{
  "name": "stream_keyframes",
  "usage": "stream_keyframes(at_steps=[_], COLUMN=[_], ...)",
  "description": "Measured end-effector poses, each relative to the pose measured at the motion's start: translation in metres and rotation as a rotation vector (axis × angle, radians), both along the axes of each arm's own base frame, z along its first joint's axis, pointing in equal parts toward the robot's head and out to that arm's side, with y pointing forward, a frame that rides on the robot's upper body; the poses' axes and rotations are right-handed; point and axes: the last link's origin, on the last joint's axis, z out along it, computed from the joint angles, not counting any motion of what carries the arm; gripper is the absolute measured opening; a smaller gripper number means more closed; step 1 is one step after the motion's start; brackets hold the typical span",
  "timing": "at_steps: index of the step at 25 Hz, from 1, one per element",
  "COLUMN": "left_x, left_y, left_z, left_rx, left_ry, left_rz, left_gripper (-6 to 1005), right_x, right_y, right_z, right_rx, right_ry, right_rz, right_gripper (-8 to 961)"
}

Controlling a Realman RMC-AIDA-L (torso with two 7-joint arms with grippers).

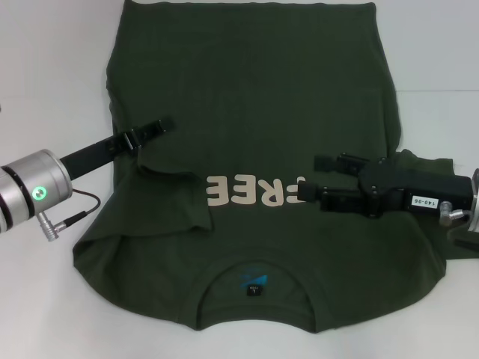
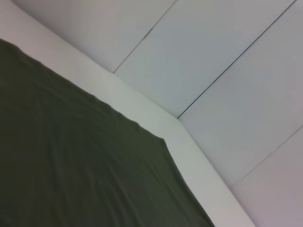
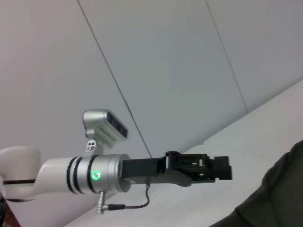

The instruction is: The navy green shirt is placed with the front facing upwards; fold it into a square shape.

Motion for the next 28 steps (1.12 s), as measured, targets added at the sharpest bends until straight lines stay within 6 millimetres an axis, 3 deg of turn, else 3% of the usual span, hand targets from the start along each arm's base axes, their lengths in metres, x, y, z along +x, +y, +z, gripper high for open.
stream_keyframes(at_steps=[6, 9, 15, 22, 28], left_x=[0.01, 0.023, 0.032, 0.033, 0.037], left_y=[-0.015, -0.029, -0.046, -0.053, -0.059], left_z=[0.014, 0.017, 0.0, -0.024, -0.037], left_rx=[0.055, 0.066, 0.009, -0.07, -0.137], left_ry=[-0.012, 0.011, 0.108, 0.219, 0.255], left_rz=[-0.185, -0.369, -0.566, -0.659, -0.72], left_gripper=[443, 684, 904, 933, 934], right_x=[0.007, 0.013, 0.033, 0.067, 0.101], right_y=[0.007, 0.011, 0.017, 0.015, 0.009], right_z=[0.015, 0.028, 0.054, 0.077, 0.086], right_rx=[-0.031, -0.074, -0.175, -0.169, -0.106], right_ry=[0.028, 0.041, 0.005, -0.041, -0.098], right_rz=[-0.114, -0.207, -0.435, -0.648, -0.796], right_gripper=[906, 905, 902, 899, 897])
